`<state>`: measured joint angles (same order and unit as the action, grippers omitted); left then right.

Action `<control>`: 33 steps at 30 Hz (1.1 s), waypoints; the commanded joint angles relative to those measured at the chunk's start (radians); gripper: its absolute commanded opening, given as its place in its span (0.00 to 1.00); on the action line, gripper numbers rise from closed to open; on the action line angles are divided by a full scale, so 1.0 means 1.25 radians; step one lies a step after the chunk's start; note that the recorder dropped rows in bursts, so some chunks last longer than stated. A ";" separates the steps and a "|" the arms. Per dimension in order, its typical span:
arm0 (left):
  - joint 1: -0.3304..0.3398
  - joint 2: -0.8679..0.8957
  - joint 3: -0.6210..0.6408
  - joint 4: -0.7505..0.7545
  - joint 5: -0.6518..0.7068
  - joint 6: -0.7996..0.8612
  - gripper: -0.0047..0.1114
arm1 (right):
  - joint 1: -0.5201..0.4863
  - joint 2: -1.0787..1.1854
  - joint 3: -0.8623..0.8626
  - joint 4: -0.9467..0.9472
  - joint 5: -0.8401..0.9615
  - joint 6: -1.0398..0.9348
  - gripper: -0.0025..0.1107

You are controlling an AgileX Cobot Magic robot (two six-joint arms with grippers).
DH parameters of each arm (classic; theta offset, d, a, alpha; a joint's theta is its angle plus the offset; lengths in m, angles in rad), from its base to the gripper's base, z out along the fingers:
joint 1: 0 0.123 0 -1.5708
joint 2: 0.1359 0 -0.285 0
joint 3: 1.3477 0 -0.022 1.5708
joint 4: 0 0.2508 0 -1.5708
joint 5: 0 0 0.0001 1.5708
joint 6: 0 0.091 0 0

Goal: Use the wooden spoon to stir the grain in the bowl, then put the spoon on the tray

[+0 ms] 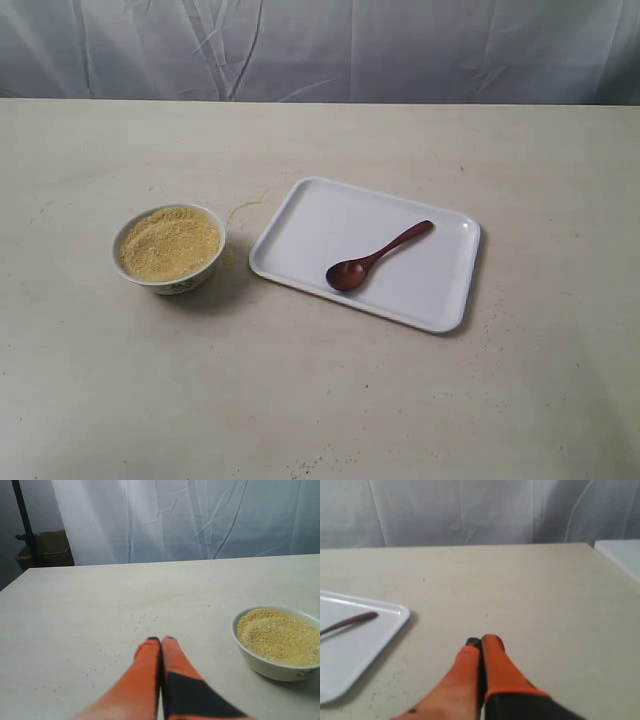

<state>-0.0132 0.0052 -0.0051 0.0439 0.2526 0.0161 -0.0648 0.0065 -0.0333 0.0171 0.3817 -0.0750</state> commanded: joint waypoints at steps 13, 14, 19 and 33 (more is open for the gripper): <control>0.001 -0.004 0.004 0.000 -0.010 0.000 0.04 | -0.002 -0.005 0.027 -0.009 -0.044 -0.002 0.02; 0.001 -0.004 0.004 0.000 -0.010 0.000 0.04 | -0.002 -0.005 0.027 -0.009 -0.044 -0.002 0.02; 0.001 -0.004 0.004 0.000 -0.010 0.000 0.04 | -0.002 -0.005 0.027 -0.008 -0.044 -0.002 0.02; 0.017 -0.004 0.004 0.000 -0.010 0.000 0.04 | -0.003 -0.005 0.027 -0.006 -0.044 0.000 0.02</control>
<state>-0.0035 0.0052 -0.0051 0.0439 0.2526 0.0161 -0.0648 0.0065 -0.0028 0.0114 0.3453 -0.0750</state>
